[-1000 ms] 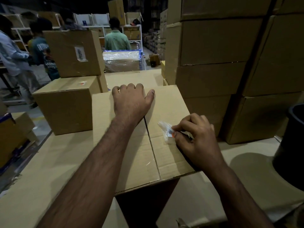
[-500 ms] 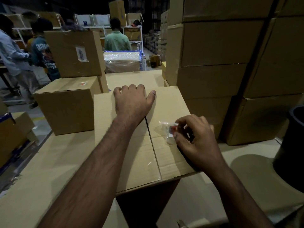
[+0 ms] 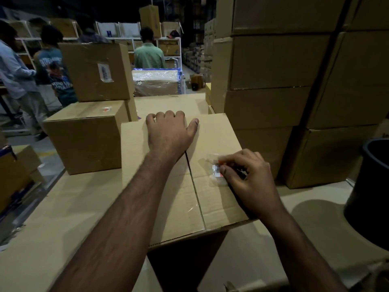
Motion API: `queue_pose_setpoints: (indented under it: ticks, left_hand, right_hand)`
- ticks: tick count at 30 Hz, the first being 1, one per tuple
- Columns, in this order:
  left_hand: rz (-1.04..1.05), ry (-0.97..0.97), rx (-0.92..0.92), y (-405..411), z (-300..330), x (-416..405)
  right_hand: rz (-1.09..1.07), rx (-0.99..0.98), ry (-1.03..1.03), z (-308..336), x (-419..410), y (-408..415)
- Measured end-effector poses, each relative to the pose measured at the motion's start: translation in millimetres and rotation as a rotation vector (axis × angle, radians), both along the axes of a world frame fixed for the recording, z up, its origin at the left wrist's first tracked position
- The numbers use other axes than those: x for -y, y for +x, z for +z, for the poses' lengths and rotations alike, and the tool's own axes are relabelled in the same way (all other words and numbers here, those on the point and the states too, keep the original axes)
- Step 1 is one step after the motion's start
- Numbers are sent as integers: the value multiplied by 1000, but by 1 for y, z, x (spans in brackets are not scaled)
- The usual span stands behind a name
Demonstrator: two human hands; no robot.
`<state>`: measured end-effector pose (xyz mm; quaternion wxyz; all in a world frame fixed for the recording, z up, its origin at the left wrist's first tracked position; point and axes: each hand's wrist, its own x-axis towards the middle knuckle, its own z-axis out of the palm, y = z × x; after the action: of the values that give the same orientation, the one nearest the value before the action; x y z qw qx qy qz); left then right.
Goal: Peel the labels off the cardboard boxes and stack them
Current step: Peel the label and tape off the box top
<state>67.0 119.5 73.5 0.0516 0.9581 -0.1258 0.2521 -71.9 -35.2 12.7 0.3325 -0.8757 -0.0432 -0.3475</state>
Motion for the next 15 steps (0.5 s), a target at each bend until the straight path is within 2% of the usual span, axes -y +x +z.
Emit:
queue_pose_setpoints:
  ticks: [6,15]
  left_hand:
    - [0,-12,-2,-2,1,1]
    - [12,6,25,-7,0,2]
  right_hand:
    - [-7,46,-112,-4,0,-3]
    - [89,64,-84,-4,2,-13]
